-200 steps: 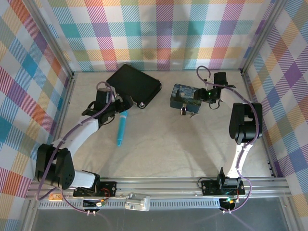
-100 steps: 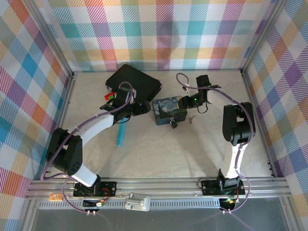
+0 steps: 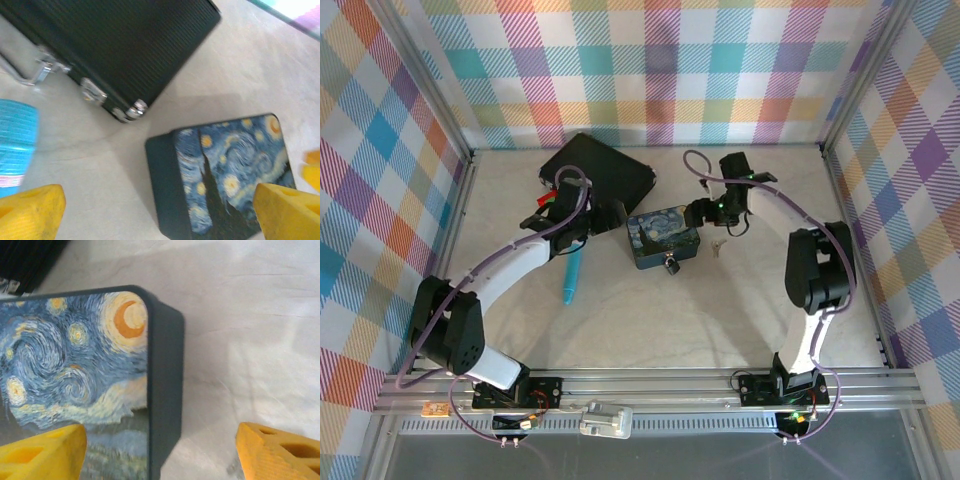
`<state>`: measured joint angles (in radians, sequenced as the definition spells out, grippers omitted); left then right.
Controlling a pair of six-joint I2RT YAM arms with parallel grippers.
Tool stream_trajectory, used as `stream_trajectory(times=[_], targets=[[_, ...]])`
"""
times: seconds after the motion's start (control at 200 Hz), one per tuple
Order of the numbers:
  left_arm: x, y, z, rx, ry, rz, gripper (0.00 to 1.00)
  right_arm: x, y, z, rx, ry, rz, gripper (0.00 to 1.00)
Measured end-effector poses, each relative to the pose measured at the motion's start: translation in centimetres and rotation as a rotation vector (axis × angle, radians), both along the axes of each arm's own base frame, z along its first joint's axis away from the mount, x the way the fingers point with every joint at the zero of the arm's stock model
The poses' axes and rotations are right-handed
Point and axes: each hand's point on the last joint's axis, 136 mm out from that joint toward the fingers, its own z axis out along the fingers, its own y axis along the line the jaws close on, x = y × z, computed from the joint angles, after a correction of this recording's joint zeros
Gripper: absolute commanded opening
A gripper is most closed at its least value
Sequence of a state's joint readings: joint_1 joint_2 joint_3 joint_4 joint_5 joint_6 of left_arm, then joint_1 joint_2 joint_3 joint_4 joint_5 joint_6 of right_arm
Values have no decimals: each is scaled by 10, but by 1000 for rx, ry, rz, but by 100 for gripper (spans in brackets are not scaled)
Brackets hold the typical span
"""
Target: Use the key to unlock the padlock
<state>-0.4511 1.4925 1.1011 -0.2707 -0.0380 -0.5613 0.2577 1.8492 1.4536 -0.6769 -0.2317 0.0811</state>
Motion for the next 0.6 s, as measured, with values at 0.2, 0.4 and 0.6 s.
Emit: stream_trajectory(times=[0.2,0.4,0.6], targets=[[3,17,1,45,-4,94,96,-9,-37,7,-81,6,-159,68],[3,16,1,9,7,123,96,-35,-59,-36,-153,128,-271,68],[2,13,1,-20,20,126,96,-30,-59,-51,-151,153,-362,68]])
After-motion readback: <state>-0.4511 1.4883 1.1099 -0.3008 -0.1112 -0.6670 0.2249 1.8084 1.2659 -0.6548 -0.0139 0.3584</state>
